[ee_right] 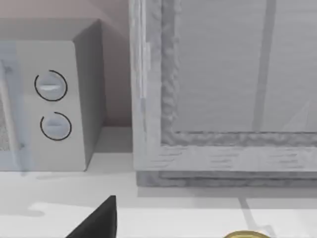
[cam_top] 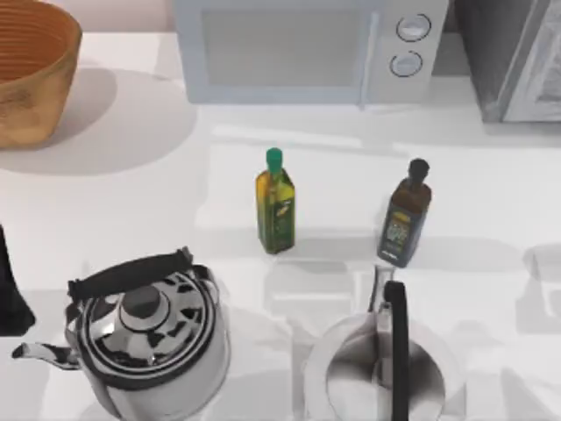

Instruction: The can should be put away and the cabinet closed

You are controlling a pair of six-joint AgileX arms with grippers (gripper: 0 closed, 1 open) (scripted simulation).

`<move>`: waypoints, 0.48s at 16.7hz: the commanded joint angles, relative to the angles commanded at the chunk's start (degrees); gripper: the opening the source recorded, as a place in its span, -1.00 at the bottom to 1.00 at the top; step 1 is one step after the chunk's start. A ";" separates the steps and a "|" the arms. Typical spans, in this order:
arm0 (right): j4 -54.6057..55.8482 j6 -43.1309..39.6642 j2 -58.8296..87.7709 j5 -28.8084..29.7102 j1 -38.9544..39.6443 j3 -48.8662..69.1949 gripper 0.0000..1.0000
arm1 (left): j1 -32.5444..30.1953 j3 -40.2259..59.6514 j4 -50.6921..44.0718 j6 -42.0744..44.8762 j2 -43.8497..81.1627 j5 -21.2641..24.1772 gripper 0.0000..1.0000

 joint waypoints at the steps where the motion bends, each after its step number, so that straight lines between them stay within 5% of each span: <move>1: 0.00 0.00 0.00 0.00 0.00 0.00 1.00 | 0.00 0.00 0.00 0.00 0.00 0.00 1.00; 8: 12.10 -0.32 12.68 -1.53 -1.15 0.18 1.00 | 0.00 0.00 0.00 0.00 0.00 0.00 1.00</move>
